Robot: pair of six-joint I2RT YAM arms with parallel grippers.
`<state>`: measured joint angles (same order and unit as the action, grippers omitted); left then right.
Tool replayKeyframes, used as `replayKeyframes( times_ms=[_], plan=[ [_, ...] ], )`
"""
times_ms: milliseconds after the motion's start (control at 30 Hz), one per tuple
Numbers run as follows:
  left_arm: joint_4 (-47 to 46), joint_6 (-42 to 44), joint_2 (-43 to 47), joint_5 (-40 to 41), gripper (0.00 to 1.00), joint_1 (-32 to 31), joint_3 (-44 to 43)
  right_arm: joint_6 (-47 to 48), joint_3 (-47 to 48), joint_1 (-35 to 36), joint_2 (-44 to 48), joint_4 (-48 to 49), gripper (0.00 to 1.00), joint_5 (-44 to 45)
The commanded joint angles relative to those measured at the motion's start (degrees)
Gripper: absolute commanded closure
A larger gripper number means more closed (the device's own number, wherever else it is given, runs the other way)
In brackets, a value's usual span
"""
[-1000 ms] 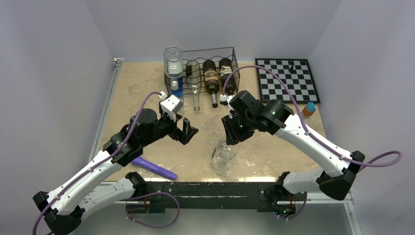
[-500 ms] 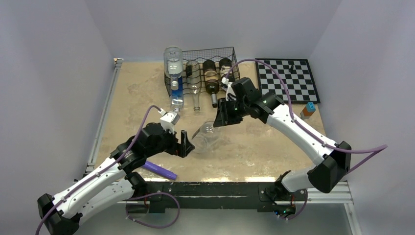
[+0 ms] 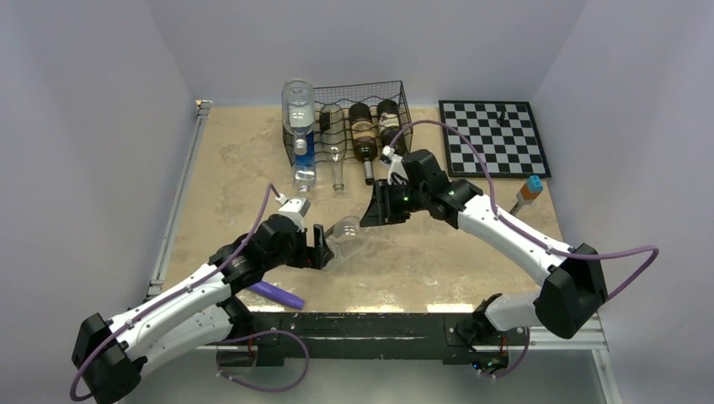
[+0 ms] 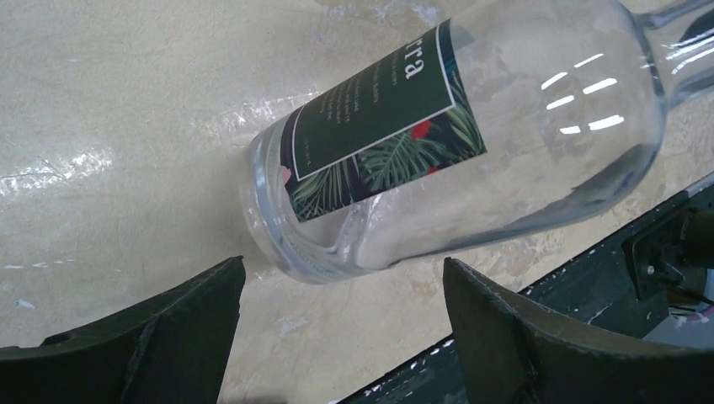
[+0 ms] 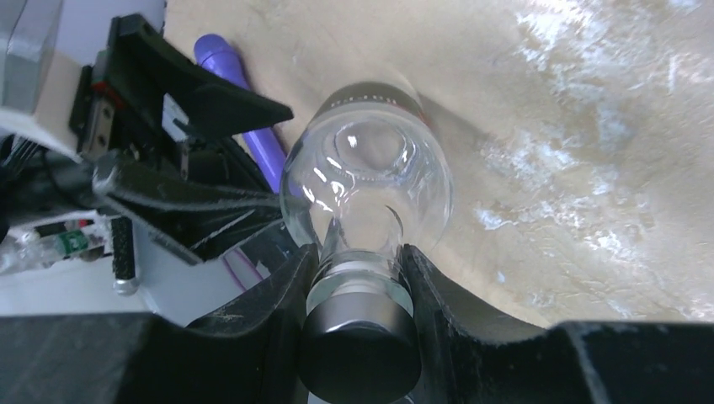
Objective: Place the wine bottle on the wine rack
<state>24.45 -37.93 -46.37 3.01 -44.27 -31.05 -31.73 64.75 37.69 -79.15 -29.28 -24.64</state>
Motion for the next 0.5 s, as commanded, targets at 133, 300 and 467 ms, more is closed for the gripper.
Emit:
replayKeyframes(
  times_ms=[133, 300, 467],
  plan=[
    [-10.8, -0.8, -2.5, -0.9, 0.1, 0.2, 4.6, -2.6, -17.8, -0.1, 9.2, 25.5, 1.0, -8.6],
    [-11.4, -0.3, -4.6, 0.2, 0.1, 0.2, 5.2, -0.5, -26.0, -0.1, 9.2, 31.8, 1.0, -9.9],
    [-9.7, -0.3, -5.9, 3.0, 0.09, 0.4, 4.1, 5.0, -28.5, 0.0, 11.1, 27.9, 1.0, -9.0]
  ],
)
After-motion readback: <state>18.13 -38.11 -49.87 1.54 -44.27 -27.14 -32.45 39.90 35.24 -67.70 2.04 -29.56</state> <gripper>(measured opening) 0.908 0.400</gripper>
